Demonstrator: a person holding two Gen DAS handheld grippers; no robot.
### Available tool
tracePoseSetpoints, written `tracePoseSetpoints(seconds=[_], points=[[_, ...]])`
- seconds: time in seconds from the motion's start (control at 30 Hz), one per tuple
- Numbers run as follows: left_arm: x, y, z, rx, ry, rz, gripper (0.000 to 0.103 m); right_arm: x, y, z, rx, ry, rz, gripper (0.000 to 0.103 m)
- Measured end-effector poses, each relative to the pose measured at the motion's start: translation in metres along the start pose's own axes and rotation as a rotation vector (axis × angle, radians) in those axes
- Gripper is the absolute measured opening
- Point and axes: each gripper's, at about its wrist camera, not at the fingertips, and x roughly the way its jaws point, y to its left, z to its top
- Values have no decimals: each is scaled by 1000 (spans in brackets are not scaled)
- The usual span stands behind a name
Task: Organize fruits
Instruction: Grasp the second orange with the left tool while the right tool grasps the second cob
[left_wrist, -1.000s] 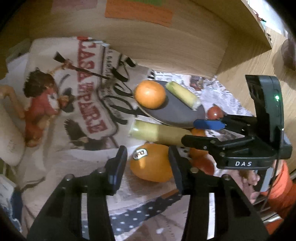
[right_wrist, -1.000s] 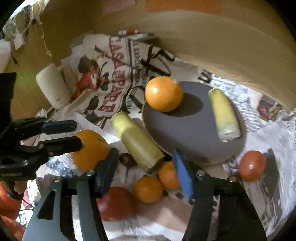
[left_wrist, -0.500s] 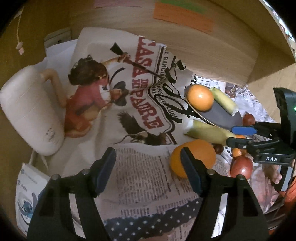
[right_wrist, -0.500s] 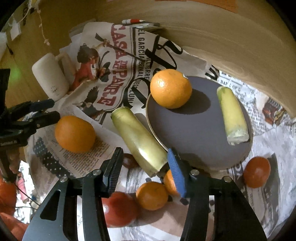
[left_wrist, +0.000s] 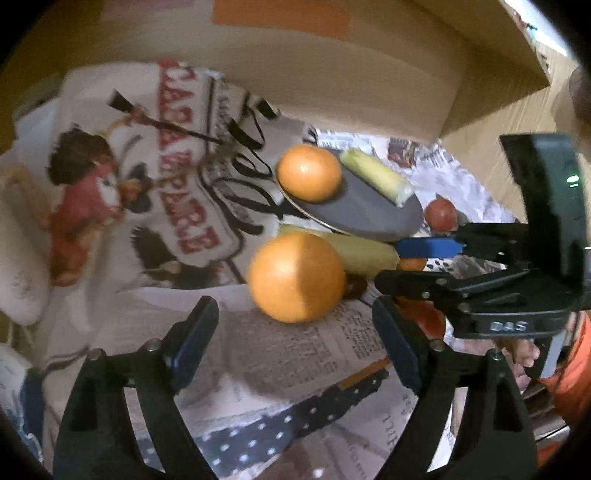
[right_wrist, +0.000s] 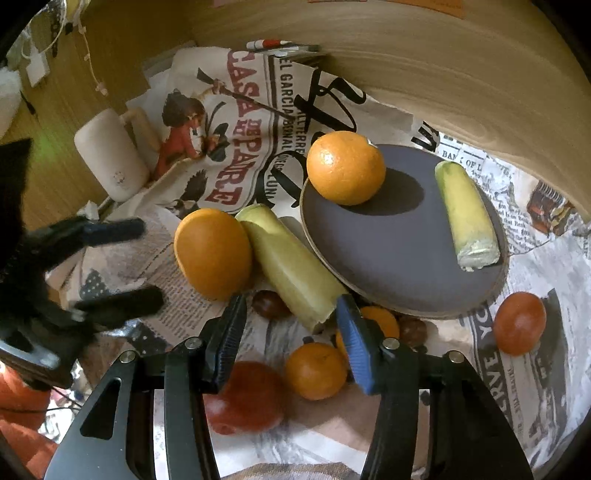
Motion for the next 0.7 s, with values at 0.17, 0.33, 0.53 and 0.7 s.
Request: tracePoseSetpoints(seconds=[0.17,0.33,0.53,0.7], points=[[21,-5,10,17,15,-9,86,-3,0,-3,4,-1,0,44],[33,3,16,2,12,14,70,1,-3,0,16,17,32,43],[34,21,13,-44,33,-16,65,5,2,6,-9,8,4,43],[14,42,1,-63,7,37,65,16,8,16,-27,16,13,43]])
